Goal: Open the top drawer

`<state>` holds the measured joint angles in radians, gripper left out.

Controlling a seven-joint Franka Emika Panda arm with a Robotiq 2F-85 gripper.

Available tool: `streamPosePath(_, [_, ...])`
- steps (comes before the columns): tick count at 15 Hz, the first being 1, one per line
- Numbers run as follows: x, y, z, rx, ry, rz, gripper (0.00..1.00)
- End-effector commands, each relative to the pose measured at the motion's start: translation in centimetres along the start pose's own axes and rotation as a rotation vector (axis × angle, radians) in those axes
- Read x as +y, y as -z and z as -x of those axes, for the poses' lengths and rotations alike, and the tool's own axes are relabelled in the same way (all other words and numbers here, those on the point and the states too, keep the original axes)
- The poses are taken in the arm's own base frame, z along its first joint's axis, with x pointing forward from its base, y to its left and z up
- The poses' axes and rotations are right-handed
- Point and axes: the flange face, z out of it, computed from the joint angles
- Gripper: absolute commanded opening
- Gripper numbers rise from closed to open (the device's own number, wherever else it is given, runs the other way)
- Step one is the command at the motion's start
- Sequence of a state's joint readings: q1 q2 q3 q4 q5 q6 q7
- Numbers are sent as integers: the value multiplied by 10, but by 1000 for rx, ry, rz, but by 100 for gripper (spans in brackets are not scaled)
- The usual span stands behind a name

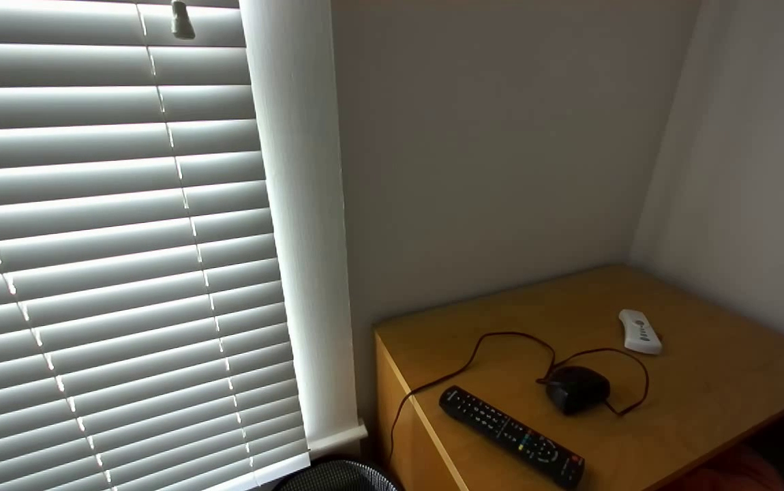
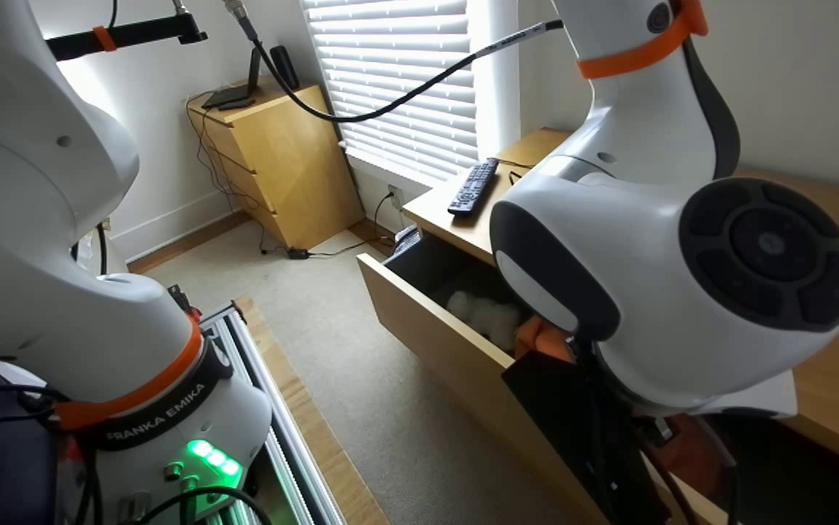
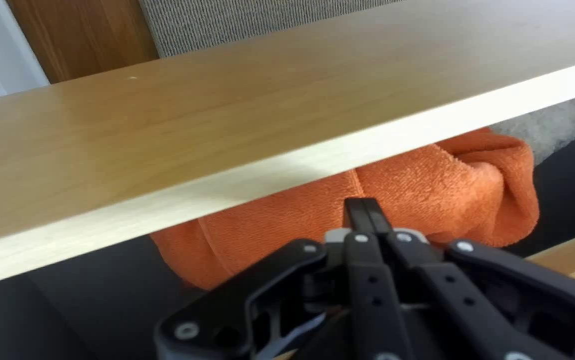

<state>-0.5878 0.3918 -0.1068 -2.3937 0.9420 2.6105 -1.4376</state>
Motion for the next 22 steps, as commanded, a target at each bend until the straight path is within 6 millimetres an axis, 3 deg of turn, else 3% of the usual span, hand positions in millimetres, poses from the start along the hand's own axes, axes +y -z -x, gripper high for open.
streamPosePath(1, [6, -10, 15, -22, 40, 30, 0])
streamPosePath(9, [14, -15, 22, -91, 17, 150, 0])
streamPosePath(22, [27, -11, 58, -370, -272, 369, 0])
